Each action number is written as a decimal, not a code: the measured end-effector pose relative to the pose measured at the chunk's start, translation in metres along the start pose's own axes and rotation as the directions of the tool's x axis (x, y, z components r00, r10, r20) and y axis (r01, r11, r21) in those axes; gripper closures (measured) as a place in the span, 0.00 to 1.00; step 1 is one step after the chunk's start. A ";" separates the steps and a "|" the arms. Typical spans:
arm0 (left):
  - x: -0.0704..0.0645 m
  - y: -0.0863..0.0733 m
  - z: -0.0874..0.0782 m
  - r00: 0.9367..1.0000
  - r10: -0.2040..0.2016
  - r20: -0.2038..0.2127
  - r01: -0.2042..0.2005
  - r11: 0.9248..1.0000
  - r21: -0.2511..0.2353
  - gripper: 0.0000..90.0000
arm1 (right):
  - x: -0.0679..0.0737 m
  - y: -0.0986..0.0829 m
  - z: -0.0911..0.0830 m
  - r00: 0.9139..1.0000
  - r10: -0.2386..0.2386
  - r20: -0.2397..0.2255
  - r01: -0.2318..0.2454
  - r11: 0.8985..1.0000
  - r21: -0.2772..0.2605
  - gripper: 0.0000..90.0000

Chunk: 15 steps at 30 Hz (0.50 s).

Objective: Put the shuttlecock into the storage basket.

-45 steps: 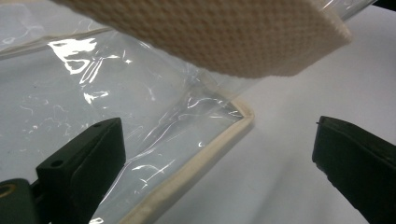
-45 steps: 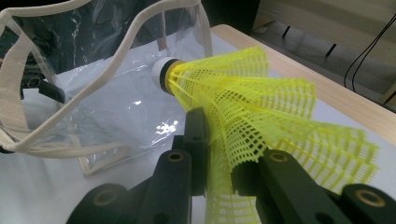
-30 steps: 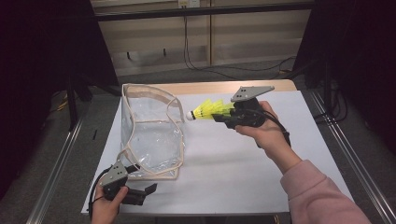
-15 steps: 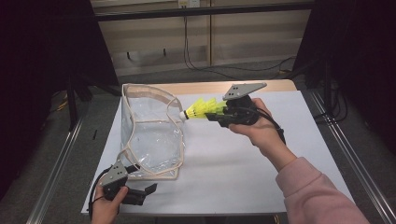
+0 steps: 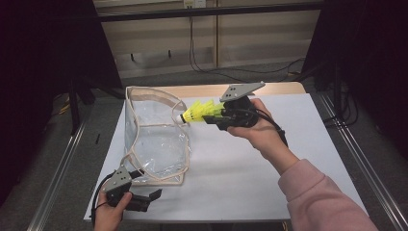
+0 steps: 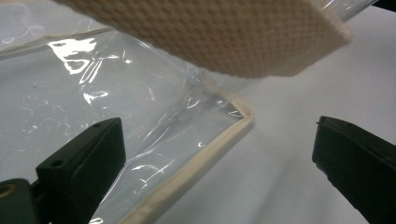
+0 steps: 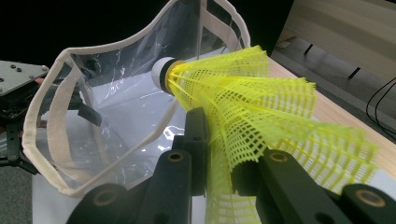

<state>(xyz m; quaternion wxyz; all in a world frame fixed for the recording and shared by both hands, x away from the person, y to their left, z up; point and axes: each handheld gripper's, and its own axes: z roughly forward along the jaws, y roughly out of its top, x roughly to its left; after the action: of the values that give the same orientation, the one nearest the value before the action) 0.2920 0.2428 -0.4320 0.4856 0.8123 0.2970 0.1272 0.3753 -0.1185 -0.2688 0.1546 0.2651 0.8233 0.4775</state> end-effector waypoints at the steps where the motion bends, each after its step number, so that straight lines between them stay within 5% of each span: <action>1: 0.000 0.000 0.000 1.000 0.002 -0.002 -0.002 1.000 0.003 0.03 | 0.001 0.001 0.001 1.000 -0.006 -0.001 0.006 1.000 0.001 0.89; 15: 0.000 0.000 0.000 1.000 -0.001 0.001 0.001 1.000 0.000 0.03 | 0.013 0.016 0.014 0.999 -0.046 -0.019 0.046 0.999 0.014 0.89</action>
<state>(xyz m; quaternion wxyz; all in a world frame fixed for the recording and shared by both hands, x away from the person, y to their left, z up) 0.2921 0.2431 -0.4318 0.4856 0.8123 0.2973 0.1266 0.3764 -0.0944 -0.2616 0.1558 0.2426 0.8341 0.4702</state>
